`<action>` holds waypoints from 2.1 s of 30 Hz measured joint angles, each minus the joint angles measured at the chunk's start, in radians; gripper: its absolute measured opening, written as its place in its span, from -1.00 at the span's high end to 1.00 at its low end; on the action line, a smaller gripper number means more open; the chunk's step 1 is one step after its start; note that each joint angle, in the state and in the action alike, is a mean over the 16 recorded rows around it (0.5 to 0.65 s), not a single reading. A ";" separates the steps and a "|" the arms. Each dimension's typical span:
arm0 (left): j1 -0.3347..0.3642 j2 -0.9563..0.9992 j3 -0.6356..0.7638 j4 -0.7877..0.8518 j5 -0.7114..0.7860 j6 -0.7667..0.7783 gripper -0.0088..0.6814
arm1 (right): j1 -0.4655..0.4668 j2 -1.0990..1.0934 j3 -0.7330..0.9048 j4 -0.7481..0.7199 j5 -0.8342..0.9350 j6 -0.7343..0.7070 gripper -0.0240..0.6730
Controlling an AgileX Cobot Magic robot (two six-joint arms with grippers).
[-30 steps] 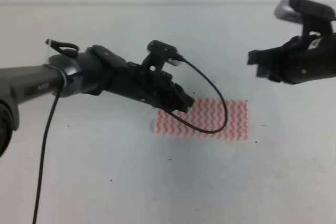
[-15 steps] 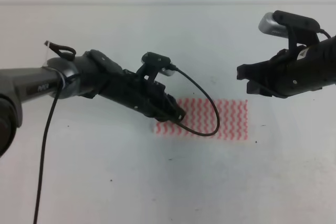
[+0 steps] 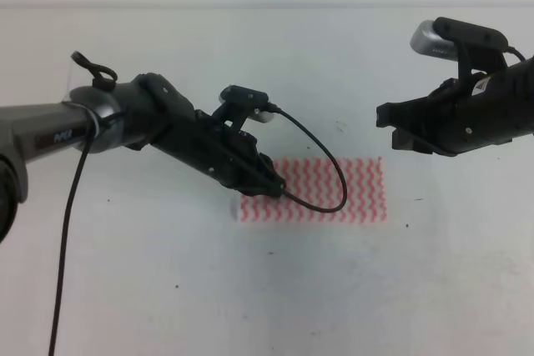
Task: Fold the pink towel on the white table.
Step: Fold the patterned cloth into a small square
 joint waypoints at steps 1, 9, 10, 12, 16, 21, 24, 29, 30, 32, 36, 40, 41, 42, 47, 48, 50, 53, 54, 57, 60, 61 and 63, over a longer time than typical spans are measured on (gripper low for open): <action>0.000 -0.008 0.000 0.005 0.009 -0.006 0.99 | 0.000 0.000 0.000 0.000 0.000 0.000 0.98; 0.001 -0.069 0.004 0.075 0.091 -0.068 0.99 | 0.000 0.000 0.000 -0.001 0.000 -0.001 0.98; 0.001 -0.075 0.004 0.087 0.101 -0.078 0.99 | 0.000 0.001 0.000 -0.001 0.000 -0.001 0.98; 0.001 -0.085 0.005 0.114 0.119 -0.098 0.99 | 0.000 0.001 0.000 -0.001 0.000 -0.001 0.98; 0.001 -0.091 0.008 0.169 0.133 -0.136 0.99 | 0.000 0.000 0.000 0.000 -0.001 -0.001 0.98; 0.001 -0.092 0.011 0.232 0.131 -0.174 0.99 | 0.000 0.000 0.000 0.000 -0.003 -0.002 0.98; 0.001 -0.091 0.011 0.250 0.130 -0.183 0.99 | 0.000 0.000 0.000 0.000 -0.004 -0.002 0.98; 0.001 -0.088 0.012 0.271 0.129 -0.194 0.99 | 0.000 -0.001 0.000 0.001 -0.007 -0.002 0.98; 0.001 -0.086 0.011 0.274 0.130 -0.196 0.99 | 0.000 -0.001 0.000 0.000 -0.007 -0.003 0.98; 0.001 -0.083 0.011 0.280 0.130 -0.199 0.99 | 0.000 0.000 0.000 0.000 -0.007 -0.003 0.98; 0.001 -0.073 0.011 0.285 0.127 -0.200 0.99 | 0.000 0.000 0.000 -0.001 -0.008 -0.003 0.98; 0.001 -0.062 0.011 0.289 0.123 -0.200 0.99 | 0.000 0.000 0.000 -0.001 -0.009 -0.004 0.98; 0.001 -0.059 0.011 0.290 0.123 -0.200 0.99 | 0.000 0.000 0.000 -0.001 -0.009 -0.004 0.98; 0.001 -0.057 0.011 0.291 0.122 -0.200 0.99 | 0.000 0.000 0.000 -0.001 -0.010 -0.004 0.98; 0.001 -0.064 0.010 0.295 0.115 -0.200 0.99 | 0.000 -0.001 0.000 0.004 -0.013 -0.004 0.98; 0.001 -0.069 0.010 0.294 0.111 -0.199 0.99 | 0.000 -0.001 0.000 0.006 -0.014 -0.004 0.98; 0.001 -0.079 0.010 0.293 0.103 -0.196 0.99 | 0.000 -0.001 0.000 0.011 -0.016 -0.004 0.98; 0.001 -0.096 0.010 0.286 0.089 -0.184 0.99 | 0.000 -0.001 0.000 0.018 -0.018 -0.004 0.98; 0.001 -0.101 0.010 0.280 0.082 -0.177 0.99 | 0.000 -0.001 0.000 0.020 -0.018 -0.004 0.98; 0.001 -0.115 0.010 0.258 0.064 -0.151 0.99 | 0.000 -0.001 0.000 0.027 -0.013 -0.004 0.98; 0.001 -0.121 0.011 0.233 0.044 -0.121 0.99 | 0.000 0.004 0.000 0.034 0.003 0.001 0.92; 0.001 -0.121 0.011 0.225 0.037 -0.111 0.99 | 0.000 0.007 0.000 0.036 0.010 0.004 0.90; 0.001 -0.116 0.011 0.210 0.025 -0.091 0.99 | 0.000 0.013 0.000 0.036 0.025 0.011 0.84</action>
